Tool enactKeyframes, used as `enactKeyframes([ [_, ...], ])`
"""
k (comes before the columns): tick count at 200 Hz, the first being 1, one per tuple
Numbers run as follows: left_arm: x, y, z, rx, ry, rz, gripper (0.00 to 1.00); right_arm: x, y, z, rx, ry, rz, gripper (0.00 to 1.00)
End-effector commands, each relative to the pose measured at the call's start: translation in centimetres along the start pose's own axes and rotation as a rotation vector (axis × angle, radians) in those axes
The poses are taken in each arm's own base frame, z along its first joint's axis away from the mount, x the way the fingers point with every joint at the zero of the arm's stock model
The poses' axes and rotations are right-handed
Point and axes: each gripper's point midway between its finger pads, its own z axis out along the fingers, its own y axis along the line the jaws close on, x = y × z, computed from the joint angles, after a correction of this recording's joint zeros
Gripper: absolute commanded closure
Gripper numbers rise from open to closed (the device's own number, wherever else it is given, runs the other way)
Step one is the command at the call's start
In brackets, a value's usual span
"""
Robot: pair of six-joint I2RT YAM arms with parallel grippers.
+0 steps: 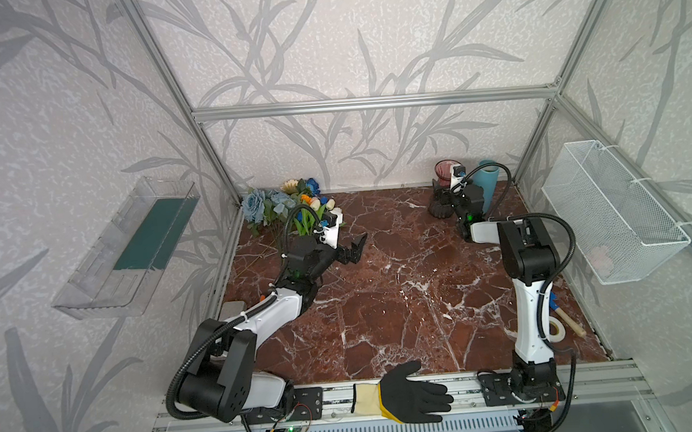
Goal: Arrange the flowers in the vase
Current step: 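Grasp the pink glass vase with the right gripper while the left moves to the flowers, then slide the pink vase with the right gripper toward the flower pile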
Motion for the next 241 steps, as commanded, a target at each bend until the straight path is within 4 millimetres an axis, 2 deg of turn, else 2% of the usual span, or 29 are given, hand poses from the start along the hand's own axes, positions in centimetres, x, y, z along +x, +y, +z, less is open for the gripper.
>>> enactKeyframes([
  [1, -1.1, -0.2, -0.6, -0.004, -0.031, 0.017, 0.01, -2.6, 0.6, 0.1, -0.025, -0.092, -0.027, 0.14],
  [8, -1.1, -0.2, -0.7, -0.007, -0.031, 0.016, 0.01, -2.6, 0.6, 0.0, -0.022, -0.092, -0.026, 0.15],
  [38, -1.0, 0.0, -1.2, -0.028, -0.049, 0.007, 0.01, -3.0, 1.4, -0.6, -0.066, -0.112, -0.033, 0.28],
  [58, -0.8, 0.1, -1.7, -0.042, -0.052, 0.003, 0.01, -2.8, 1.6, -0.9, -0.079, -0.105, -0.034, 0.31],
  [78, -0.6, 0.5, -2.1, -0.070, -0.051, -0.001, 0.01, -3.0, 1.9, -1.8, -0.092, -0.117, -0.037, 0.42],
  [105, -1.0, 3.2, -4.1, -0.250, -0.119, -0.038, 0.02, -4.4, 3.0, -3.3, -0.125, -0.163, -0.063, 0.50],
  [132, -0.9, 5.1, -6.2, -0.386, -0.159, -0.047, 0.02, -6.1, 4.5, -4.9, -0.191, -0.132, -0.053, 0.61],
  [145, -0.8, 5.7, -6.9, -0.435, -0.153, -0.049, 0.02, -6.9, 6.2, -6.0, -0.274, -0.123, -0.048, 0.63],
  [174, -0.3, 7.1, -8.3, -0.536, -0.113, -0.042, 0.02, -8.1, 11.7, -9.3, -0.485, -0.120, -0.066, 0.72],
  [221, 0.4, 8.0, -10.1, -0.626, -0.076, -0.052, 0.03, -9.2, 21.3, -15.8, -0.745, -0.188, -0.090, 0.72],
  [241, 0.7, 8.1, -10.4, -0.634, -0.068, -0.053, 0.03, -9.4, 24.1, -18.0, -0.828, -0.229, -0.088, 0.72],
])
